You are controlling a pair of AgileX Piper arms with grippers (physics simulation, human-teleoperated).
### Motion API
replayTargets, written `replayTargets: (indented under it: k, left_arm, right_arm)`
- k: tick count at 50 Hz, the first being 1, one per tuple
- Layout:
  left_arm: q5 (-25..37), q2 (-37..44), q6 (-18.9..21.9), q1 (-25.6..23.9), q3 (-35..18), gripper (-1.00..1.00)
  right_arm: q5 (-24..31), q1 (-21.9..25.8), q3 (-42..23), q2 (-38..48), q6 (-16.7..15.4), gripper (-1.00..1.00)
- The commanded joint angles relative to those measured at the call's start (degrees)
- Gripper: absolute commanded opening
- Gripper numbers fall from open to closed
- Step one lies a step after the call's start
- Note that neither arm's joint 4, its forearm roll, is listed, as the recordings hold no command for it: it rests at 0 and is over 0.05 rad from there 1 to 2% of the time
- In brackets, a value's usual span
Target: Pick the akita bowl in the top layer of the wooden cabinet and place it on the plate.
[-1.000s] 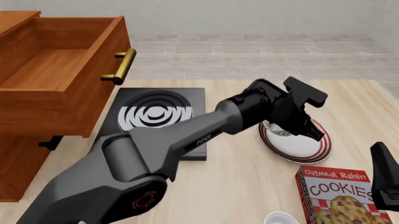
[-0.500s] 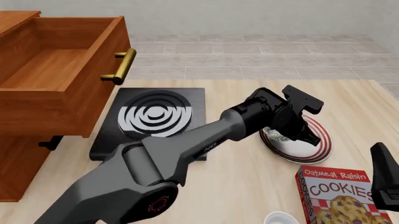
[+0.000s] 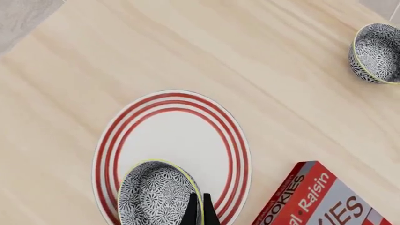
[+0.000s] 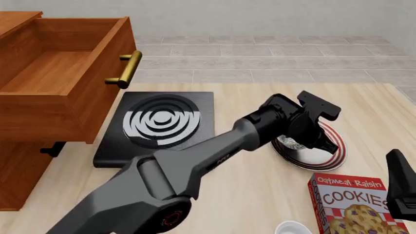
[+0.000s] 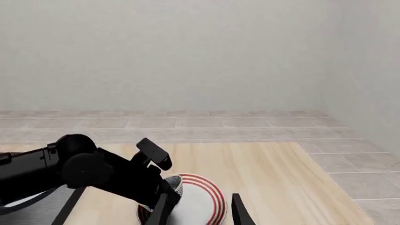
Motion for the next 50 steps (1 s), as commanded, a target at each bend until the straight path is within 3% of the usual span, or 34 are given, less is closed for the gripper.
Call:
replayTargets:
  k: [1, 13, 21, 22, 50]
  left_arm:
    - [0.0, 0.2, -0.2, -0.2, -0.6, -1.00]
    - [-1.5, -0.5, -0.4, -0.4, 2.2, -1.00]
    - [-0.2, 0.6, -0.3, -0.3, 0.1, -1.00]
    - [-0.2, 0.6, -0.1, -0.3, 0.0, 1.00]
    - [-1.8, -1.6, -0.3, -1.5, 3.2, 1.00]
  right_arm:
    - [0.0, 0.0, 0.0, 0.0, 0.0, 1.00]
    - [0.0, -0.1, 0.0, 0.0, 0.1, 1.00]
    - [-0.1, -0.1, 0.0, 0.0, 0.1, 1.00]
    - [-0.1, -0.1, 0.0, 0.0, 0.1, 1.00]
    - [-0.1, 0.0, -0.1, 0.0, -0.1, 1.00]
